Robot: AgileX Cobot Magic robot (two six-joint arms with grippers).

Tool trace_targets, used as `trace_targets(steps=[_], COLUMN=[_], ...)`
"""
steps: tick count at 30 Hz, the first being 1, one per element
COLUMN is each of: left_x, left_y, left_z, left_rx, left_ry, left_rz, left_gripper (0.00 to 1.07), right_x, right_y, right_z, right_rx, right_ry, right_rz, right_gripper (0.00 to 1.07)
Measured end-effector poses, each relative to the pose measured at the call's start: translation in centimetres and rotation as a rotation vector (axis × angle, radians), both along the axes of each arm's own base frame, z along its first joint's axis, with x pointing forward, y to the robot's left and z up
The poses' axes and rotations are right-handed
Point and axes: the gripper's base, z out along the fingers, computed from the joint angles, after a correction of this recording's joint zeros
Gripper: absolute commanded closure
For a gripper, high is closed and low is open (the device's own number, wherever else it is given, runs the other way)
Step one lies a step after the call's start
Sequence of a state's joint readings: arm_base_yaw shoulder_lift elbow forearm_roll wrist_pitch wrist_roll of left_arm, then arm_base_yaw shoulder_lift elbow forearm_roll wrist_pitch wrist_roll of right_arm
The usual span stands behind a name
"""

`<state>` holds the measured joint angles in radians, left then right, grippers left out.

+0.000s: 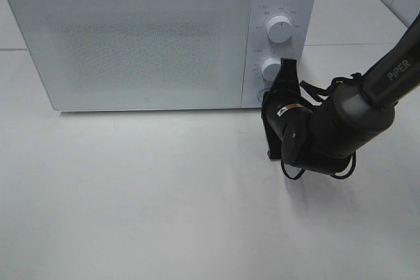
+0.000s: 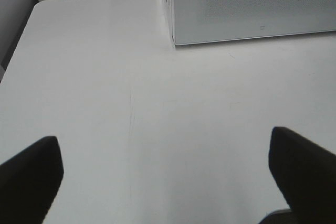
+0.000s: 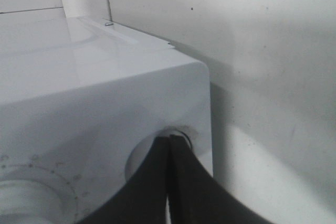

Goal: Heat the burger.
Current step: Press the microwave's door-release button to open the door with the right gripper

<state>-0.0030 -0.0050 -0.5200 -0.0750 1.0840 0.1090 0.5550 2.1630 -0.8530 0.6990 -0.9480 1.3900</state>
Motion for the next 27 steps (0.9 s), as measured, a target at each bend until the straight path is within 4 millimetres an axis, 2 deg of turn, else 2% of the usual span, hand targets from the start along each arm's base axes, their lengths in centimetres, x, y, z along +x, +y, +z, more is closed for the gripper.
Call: trace_targets(steps=[20,27], left_x=[0.0,0.0], left_y=[0.0,0.0], left_z=[0.0,0.0], left_rx=[0.000,0.000], left_ry=[0.000,0.000], left_rz=[0.000,0.000], left_gripper=[0.06,0.06], right_x=[0.6,1.5], right_y=[0.6,1.3], right_z=[0.1,-0.3], right_rx=[0.008,0.037], right_ry=[-0.038,-0.052], right_rz=[-0.015,-0.089], right_gripper=[1.07,1.07])
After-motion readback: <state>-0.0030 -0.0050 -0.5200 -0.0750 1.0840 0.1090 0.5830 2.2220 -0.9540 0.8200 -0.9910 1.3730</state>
